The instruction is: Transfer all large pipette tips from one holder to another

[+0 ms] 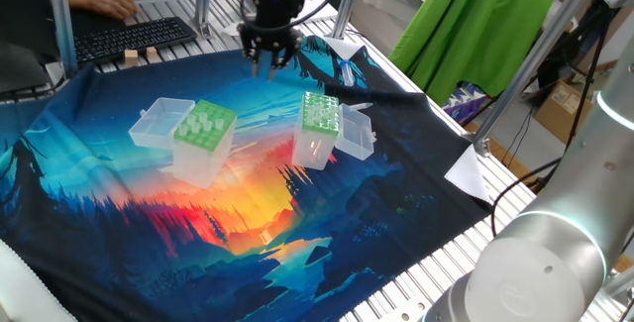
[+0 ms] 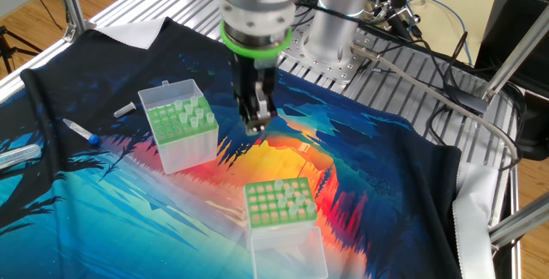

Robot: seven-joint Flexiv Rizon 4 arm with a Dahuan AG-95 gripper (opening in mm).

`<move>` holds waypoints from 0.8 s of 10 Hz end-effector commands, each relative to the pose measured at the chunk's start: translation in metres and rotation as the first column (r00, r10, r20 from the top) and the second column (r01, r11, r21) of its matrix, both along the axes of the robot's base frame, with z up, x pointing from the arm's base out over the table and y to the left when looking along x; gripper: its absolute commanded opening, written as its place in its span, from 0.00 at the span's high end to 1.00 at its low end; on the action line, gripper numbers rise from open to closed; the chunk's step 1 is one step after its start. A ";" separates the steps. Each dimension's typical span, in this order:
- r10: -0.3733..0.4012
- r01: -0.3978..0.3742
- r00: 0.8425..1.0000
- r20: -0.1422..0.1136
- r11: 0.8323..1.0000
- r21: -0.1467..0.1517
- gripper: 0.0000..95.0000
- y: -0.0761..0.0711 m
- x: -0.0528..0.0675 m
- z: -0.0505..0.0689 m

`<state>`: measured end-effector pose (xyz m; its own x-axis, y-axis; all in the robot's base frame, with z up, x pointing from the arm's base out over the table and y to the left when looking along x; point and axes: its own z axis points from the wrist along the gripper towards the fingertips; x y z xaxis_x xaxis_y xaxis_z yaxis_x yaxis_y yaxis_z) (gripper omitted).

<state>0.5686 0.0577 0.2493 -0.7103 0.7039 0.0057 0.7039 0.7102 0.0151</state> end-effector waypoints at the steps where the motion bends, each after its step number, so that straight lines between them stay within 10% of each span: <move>1: -0.070 0.070 0.998 -0.005 0.998 0.006 0.80 0.016 0.008 -0.009; 8: -0.161 0.161 0.987 -0.004 0.986 0.035 0.80 0.033 0.021 -0.020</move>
<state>0.5898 0.0903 0.2300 -0.5832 0.8113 0.0395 0.8123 0.5819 0.0402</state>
